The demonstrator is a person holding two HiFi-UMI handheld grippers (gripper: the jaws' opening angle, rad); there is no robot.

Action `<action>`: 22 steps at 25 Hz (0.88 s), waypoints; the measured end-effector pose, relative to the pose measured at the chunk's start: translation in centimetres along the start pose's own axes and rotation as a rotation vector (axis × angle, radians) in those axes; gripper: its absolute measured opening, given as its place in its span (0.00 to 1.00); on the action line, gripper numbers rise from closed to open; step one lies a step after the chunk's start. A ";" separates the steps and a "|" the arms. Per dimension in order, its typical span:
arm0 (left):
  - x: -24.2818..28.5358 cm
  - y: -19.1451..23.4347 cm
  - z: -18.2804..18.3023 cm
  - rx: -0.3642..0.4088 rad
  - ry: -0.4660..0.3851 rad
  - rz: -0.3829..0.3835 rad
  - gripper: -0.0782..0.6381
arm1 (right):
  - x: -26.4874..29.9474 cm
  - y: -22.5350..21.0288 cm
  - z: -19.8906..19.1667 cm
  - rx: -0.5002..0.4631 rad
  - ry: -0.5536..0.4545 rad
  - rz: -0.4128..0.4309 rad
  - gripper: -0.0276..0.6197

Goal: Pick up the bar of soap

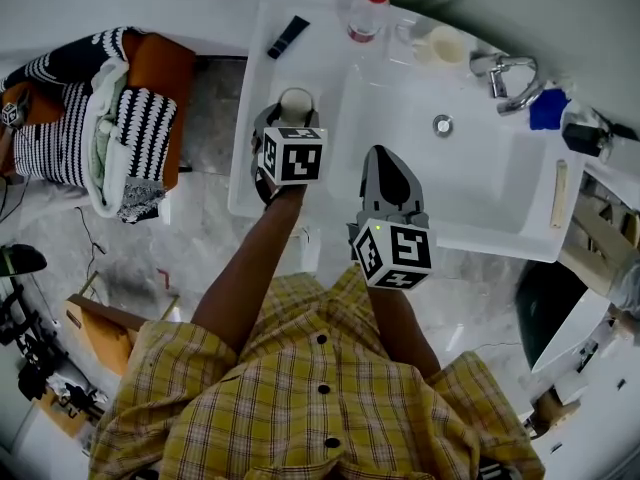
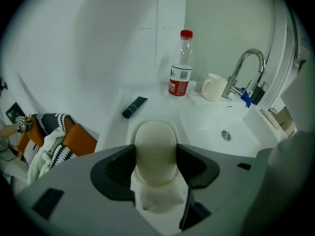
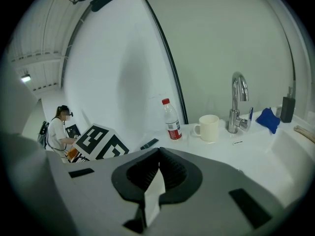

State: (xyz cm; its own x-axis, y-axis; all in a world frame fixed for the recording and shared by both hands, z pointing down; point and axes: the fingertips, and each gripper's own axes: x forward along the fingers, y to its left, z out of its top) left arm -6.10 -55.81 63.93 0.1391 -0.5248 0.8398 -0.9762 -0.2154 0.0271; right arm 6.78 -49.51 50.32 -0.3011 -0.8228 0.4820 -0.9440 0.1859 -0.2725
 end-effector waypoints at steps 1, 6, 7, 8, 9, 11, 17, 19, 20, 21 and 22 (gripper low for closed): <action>0.0 0.0 0.0 -0.003 -0.003 -0.002 0.45 | -0.1 0.0 0.0 0.000 -0.001 -0.001 0.07; -0.2 0.0 0.0 -0.002 -0.025 -0.007 0.46 | -0.9 -0.1 0.2 -0.003 -0.011 -0.005 0.07; -0.5 0.1 -0.1 0.006 -0.035 -0.003 0.46 | -1.2 -0.1 0.2 -0.004 -0.012 -0.006 0.07; -0.8 0.1 -0.1 0.012 -0.046 0.001 0.46 | -1.4 -0.1 0.1 -0.004 -0.013 -0.007 0.07; -1.2 0.1 0.0 0.014 -0.058 0.003 0.46 | -1.6 -0.1 0.0 -0.004 -0.014 -0.007 0.07; -2.2 0.1 0.3 0.012 -0.083 0.001 0.46 | -2.0 0.0 0.0 -0.005 -0.018 -0.007 0.07; -7.0 -0.3 2.0 0.025 -0.215 -0.001 0.46 | -3.7 1.4 0.8 -0.021 -0.050 0.006 0.07; -9.1 -0.4 2.9 0.031 -0.279 -0.005 0.46 | -4.4 2.0 1.1 -0.028 -0.067 0.009 0.07; -10.2 -0.5 3.5 0.036 -0.314 -0.008 0.46 | -4.8 2.3 1.4 -0.033 -0.077 0.010 0.07; -11.5 -0.6 4.1 0.042 -0.350 -0.010 0.46 | -5.1 2.6 1.7 -0.038 -0.089 0.011 0.07; -12.8 -0.6 4.7 0.049 -0.384 -0.013 0.46 | -5.5 3.0 2.0 -0.043 -0.099 0.012 0.07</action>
State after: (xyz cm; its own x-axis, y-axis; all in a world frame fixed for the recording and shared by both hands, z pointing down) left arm -6.50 -52.81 50.60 0.2130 -0.7900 0.5750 -0.9660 -0.2584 0.0029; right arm 5.88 -45.53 45.20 -0.2998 -0.8690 0.3936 -0.9459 0.2172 -0.2410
